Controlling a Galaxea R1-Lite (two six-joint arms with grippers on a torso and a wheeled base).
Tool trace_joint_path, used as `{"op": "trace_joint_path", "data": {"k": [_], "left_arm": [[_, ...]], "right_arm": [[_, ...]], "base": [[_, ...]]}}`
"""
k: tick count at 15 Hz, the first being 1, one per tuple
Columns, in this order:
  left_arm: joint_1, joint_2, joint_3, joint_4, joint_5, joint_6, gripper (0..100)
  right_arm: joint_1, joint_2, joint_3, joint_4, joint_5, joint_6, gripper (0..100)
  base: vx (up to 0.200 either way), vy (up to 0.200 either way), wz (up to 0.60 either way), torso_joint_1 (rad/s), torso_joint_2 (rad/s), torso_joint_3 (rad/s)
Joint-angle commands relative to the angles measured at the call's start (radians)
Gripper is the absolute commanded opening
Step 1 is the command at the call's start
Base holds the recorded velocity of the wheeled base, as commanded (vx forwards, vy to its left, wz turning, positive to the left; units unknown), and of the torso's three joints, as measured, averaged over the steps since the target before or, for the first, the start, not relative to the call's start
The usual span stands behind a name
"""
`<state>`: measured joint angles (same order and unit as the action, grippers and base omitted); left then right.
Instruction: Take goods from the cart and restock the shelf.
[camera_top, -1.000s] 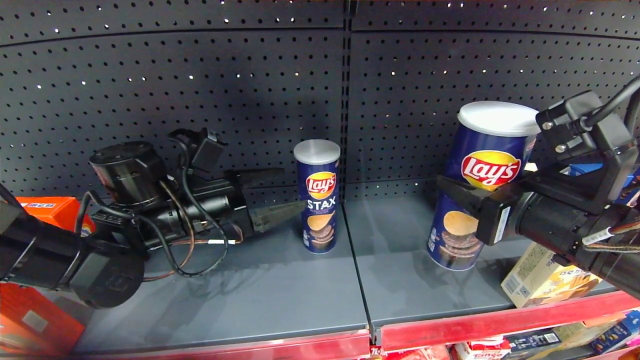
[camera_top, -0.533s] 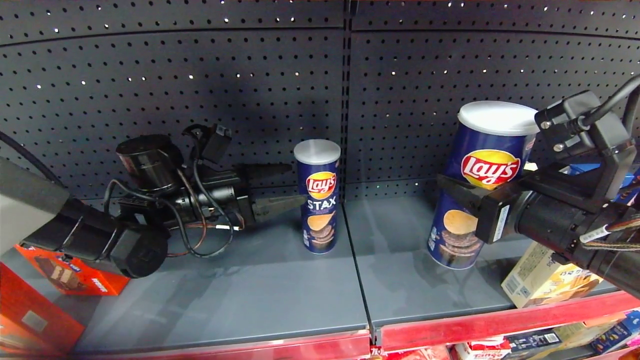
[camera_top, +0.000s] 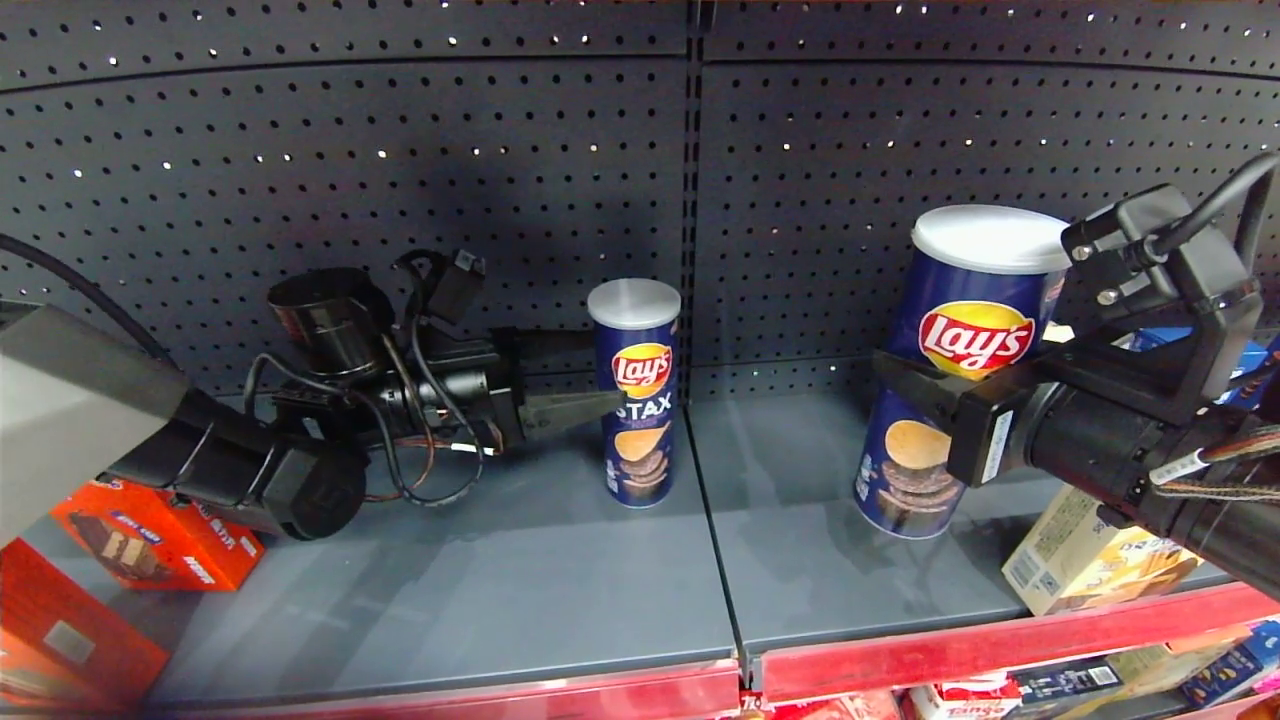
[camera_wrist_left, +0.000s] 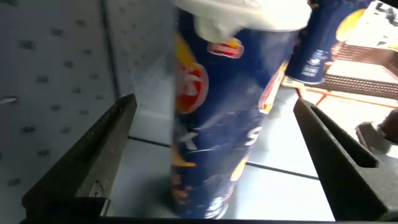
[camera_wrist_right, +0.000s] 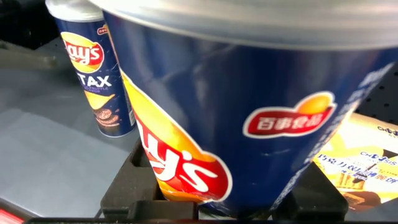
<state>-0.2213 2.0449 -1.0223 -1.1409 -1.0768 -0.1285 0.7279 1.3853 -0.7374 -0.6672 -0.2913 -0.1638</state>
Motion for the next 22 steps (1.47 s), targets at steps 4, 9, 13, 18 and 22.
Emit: {"op": "trace_joint_path", "data": {"k": [4,9,13,18,22], "left_arm": [[-0.049,0.009,0.022,0.000,0.003,0.006,100],[-0.067,0.060,0.021,-0.054,0.005,0.001,100],[-0.072,0.093,0.007,-0.054,0.008,-0.002,100],[-0.053,0.158,-0.091,-0.043,0.009,-0.006,100],[-0.061,0.202,-0.165,-0.043,0.009,-0.042,100]], "right_arm": [[-0.001,0.008,0.001,-0.002,0.001,0.001,0],[-0.001,0.004,0.001,-0.002,0.001,0.003,0],[-0.001,0.008,0.001,-0.002,0.003,0.004,0],[-0.001,0.008,0.007,-0.002,0.004,0.004,0],[-0.007,0.008,0.010,-0.002,0.003,0.006,0]], "base": [[0.000,0.000,0.00,0.000,0.00,0.000],[0.000,0.000,0.00,0.000,0.00,0.000],[0.000,0.000,0.00,0.000,0.00,0.000],[0.000,0.000,0.00,0.000,0.00,0.000],[0.000,0.000,0.00,0.000,0.00,0.000]]}}
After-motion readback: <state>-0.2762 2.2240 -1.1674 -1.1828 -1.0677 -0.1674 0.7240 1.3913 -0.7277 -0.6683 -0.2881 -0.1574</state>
